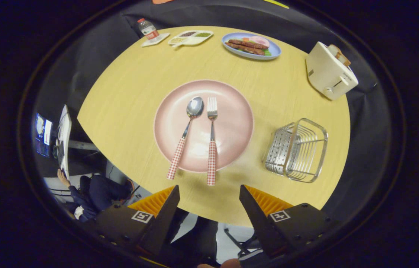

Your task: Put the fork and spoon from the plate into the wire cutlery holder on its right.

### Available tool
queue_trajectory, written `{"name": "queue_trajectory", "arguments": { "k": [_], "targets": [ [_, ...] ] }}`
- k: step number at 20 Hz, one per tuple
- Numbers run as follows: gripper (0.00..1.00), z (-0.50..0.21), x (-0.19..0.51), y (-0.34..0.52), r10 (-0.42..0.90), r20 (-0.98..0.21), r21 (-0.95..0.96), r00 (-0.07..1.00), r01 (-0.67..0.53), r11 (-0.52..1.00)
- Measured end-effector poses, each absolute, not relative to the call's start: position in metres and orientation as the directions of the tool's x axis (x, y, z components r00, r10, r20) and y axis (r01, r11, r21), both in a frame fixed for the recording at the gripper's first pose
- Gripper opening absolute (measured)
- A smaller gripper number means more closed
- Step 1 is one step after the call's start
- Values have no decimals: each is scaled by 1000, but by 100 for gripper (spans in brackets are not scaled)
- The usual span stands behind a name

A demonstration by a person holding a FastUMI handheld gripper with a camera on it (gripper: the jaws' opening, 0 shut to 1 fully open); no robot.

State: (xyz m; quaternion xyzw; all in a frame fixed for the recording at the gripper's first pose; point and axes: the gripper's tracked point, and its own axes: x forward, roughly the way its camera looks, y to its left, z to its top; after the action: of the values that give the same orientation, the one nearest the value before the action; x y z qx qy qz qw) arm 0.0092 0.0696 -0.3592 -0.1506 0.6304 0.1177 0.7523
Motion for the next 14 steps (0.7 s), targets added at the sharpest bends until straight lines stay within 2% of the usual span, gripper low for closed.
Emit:
{"name": "queue_trajectory", "arguments": {
  "k": [3, 5, 7, 11, 13, 14],
  "targets": [
    [97, -377, 20, 68, -59, -986, -111, 153, -360, 926],
    [89, -390, 20, 71, -65, -990, -104, 122, -352, 930],
    [86, -401, 21, 67, -85, -991, -118, 105, -355, 927],
    [69, -417, 21, 68, -84, -994, -101, 67, -333, 938],
    [50, -418, 24, 70, -83, -994, -101, 67, -334, 937],
    [46, -418, 24, 70, -85, -994, -102, 62, -337, 936]
  ]
}}
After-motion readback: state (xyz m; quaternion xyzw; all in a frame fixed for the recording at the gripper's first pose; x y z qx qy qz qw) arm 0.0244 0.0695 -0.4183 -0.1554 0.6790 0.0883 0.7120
